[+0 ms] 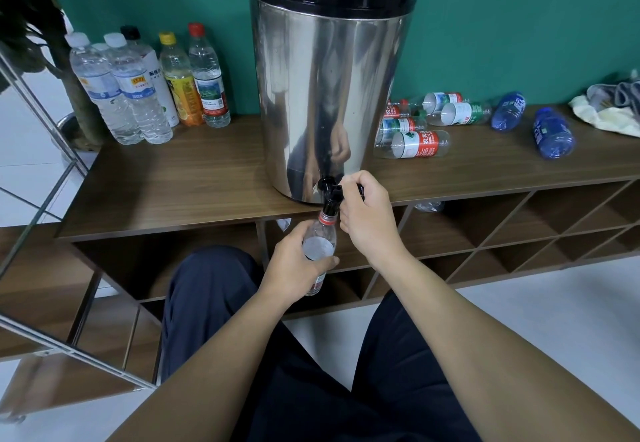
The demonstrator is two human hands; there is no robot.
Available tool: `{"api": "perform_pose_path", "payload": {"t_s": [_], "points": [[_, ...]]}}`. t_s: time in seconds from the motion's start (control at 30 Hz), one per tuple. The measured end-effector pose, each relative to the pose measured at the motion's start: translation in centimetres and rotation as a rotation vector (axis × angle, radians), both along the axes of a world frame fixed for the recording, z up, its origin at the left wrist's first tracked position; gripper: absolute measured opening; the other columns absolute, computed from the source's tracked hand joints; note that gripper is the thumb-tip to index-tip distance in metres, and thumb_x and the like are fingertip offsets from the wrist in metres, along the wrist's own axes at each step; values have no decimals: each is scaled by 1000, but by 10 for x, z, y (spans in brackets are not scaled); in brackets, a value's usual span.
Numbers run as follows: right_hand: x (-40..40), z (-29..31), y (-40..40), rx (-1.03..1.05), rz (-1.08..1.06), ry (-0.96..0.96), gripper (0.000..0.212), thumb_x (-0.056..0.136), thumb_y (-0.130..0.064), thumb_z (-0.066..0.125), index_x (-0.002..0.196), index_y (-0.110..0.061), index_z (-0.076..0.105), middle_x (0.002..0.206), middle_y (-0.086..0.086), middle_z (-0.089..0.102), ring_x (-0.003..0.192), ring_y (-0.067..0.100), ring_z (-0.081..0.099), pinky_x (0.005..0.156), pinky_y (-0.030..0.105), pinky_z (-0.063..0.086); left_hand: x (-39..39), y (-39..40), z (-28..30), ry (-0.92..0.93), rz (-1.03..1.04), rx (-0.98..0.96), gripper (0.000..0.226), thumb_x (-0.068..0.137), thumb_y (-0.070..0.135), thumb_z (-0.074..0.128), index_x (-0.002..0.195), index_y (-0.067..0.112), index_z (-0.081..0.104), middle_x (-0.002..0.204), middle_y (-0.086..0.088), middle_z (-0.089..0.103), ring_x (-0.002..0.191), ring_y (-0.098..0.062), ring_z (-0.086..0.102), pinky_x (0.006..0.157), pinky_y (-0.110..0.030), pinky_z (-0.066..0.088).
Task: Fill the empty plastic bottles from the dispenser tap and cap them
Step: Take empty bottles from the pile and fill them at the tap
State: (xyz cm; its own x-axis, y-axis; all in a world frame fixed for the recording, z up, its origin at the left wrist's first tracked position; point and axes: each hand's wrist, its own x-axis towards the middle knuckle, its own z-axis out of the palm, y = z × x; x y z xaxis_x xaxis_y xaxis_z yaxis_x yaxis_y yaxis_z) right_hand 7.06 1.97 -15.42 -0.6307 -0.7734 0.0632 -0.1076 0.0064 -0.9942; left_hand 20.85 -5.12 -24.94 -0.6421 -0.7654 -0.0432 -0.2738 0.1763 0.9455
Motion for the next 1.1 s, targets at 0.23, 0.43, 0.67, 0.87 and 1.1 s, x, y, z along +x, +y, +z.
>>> {"api": "perform_pose_path", "payload": {"t_s": [0.23, 0.43, 0.67, 0.87, 1.1], "points": [[-1, -1, 0, 3, -1, 5, 27, 116, -33, 53, 93, -20, 57, 58, -8, 42, 53, 13, 37, 53, 34, 33, 0, 2, 4, -15, 3, 5, 64, 82, 31, 99, 134, 46, 64, 122, 20, 74, 115, 0, 69, 106, -39, 59], [0, -1, 0, 2, -1, 1, 26, 116, -32, 52, 96, -16, 57, 58, -6, 41, 54, 13, 37, 53, 35, 32, 1, 2, 4, -11, 4, 13, 64, 83, 30, 99, 134, 47, 64, 122, 22, 74, 115, 2, 68, 102, -33, 57], [-1, -1, 0, 4, 1, 19, 27, 116, -33, 52, 94, -18, 57, 58, -9, 43, 54, 12, 39, 54, 35, 33, 0, 3, 5, -17, 9, 21, 65, 83, 29, 99, 135, 46, 64, 122, 21, 73, 115, 2, 68, 100, -31, 56], [-3, -3, -1, 7, 6, 36, 27, 116, -34, 52, 93, -19, 57, 58, -9, 45, 53, 12, 40, 55, 35, 34, 0, 1, 2, -10, 9, 8, 63, 81, 30, 99, 132, 48, 65, 121, 21, 75, 115, 0, 70, 109, -44, 60], [-1, -1, 0, 5, 3, 29, 28, 116, -33, 52, 94, -16, 55, 57, -10, 42, 52, 12, 38, 54, 34, 33, 0, 2, 3, -10, -2, 9, 63, 82, 31, 99, 133, 46, 65, 121, 20, 75, 116, -3, 70, 109, -46, 60]]}}
